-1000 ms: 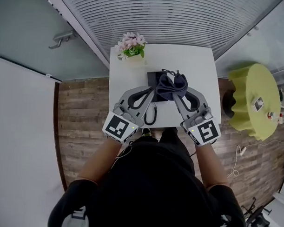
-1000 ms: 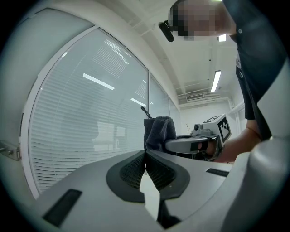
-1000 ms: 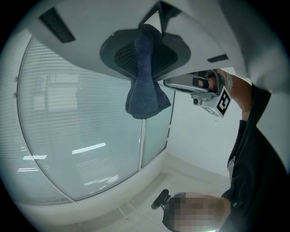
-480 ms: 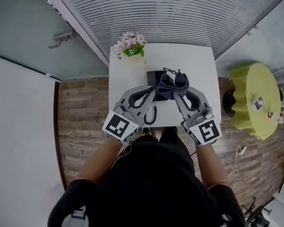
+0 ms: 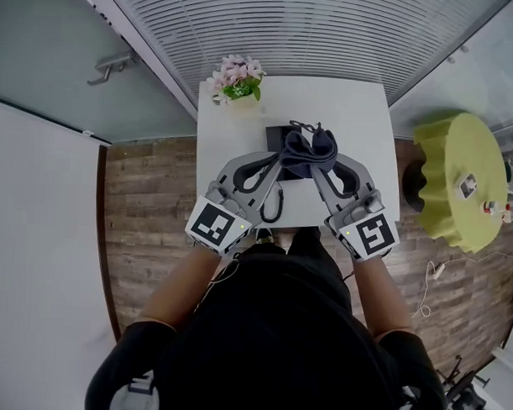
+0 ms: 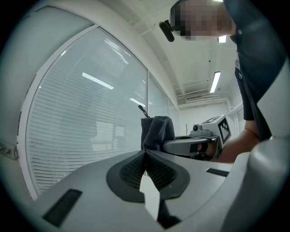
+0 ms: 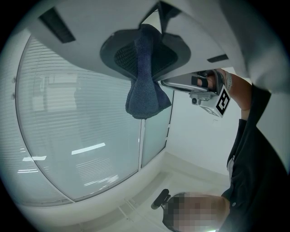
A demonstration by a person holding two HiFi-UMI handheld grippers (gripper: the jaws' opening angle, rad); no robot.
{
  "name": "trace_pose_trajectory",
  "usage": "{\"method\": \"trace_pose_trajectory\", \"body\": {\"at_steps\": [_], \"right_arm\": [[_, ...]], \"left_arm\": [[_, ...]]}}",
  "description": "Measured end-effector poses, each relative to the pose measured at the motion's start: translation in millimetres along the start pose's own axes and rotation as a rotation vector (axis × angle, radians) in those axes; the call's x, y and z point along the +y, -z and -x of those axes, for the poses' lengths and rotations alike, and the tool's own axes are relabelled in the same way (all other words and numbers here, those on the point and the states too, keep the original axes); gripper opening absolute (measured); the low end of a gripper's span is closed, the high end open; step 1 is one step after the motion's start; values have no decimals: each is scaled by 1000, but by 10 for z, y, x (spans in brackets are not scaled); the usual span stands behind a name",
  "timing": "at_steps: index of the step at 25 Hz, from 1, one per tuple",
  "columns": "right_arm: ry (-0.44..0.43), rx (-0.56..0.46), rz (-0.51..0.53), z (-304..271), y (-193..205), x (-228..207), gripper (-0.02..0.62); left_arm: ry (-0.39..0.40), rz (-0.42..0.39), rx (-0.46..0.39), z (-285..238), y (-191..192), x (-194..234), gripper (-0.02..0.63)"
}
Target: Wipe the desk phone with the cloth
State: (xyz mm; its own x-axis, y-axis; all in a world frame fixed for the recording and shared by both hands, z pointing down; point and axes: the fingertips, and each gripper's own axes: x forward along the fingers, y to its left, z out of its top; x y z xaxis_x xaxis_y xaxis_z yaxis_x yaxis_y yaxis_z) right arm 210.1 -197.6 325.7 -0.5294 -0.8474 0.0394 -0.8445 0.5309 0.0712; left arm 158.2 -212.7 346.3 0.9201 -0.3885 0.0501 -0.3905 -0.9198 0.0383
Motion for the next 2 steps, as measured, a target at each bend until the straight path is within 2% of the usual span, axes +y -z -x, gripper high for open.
{"method": "trace_pose_trajectory", "body": {"at_steps": [2], "right_arm": [[-2, 1, 1, -14, -4, 9, 67]], "left_arm": [[0, -1, 3, 11, 5, 12, 11]]}}
